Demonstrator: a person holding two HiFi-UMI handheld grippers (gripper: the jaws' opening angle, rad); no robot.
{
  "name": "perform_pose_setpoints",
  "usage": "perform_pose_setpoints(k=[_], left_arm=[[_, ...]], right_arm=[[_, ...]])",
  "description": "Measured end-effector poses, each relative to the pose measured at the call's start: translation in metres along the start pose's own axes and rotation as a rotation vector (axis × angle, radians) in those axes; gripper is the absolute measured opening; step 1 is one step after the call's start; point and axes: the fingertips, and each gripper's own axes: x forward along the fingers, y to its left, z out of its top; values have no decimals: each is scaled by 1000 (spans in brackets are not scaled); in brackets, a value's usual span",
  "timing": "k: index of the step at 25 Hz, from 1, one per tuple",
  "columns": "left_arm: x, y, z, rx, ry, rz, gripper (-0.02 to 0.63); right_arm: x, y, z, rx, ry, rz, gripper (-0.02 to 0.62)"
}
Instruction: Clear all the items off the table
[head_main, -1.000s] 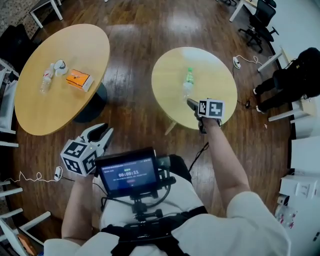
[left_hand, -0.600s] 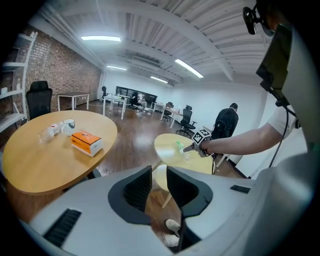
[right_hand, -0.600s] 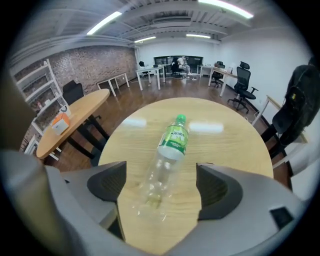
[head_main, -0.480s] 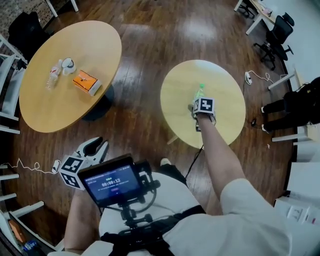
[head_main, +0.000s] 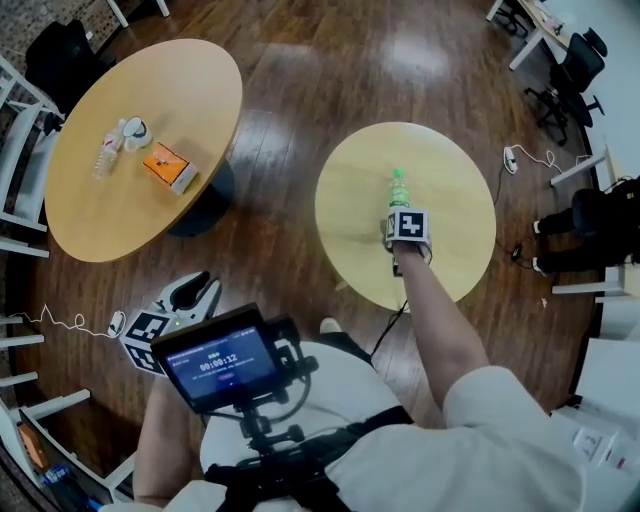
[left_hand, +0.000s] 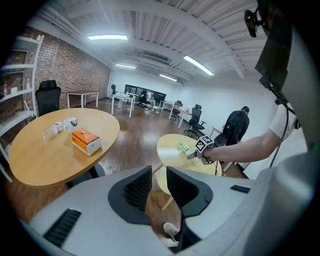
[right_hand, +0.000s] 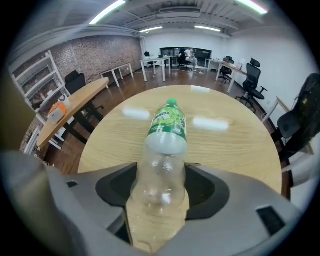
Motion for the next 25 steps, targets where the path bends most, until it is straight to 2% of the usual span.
perform_pose_setpoints(k=[2, 4, 9, 12, 18, 25], left_arm=[[5, -2, 1, 50, 25, 23, 98], [11, -9, 0, 64, 34, 32, 98], [26, -27, -2, 39, 24, 40, 98], [29, -31, -3, 24, 11, 58, 98], [24, -15, -13, -12, -4, 91, 98], [3, 73, 4, -47, -51, 141, 98]], right_arm=[[-11, -5, 3, -38, -26, 28, 302], [-25, -14, 5, -70, -51, 52, 301], [-63, -28, 24, -171, -116, 102, 299], [-83, -14, 49, -247, -164, 141, 298], [-116, 68, 102, -373, -241, 245, 296], [-137, 204, 164, -500, -287, 321, 296]])
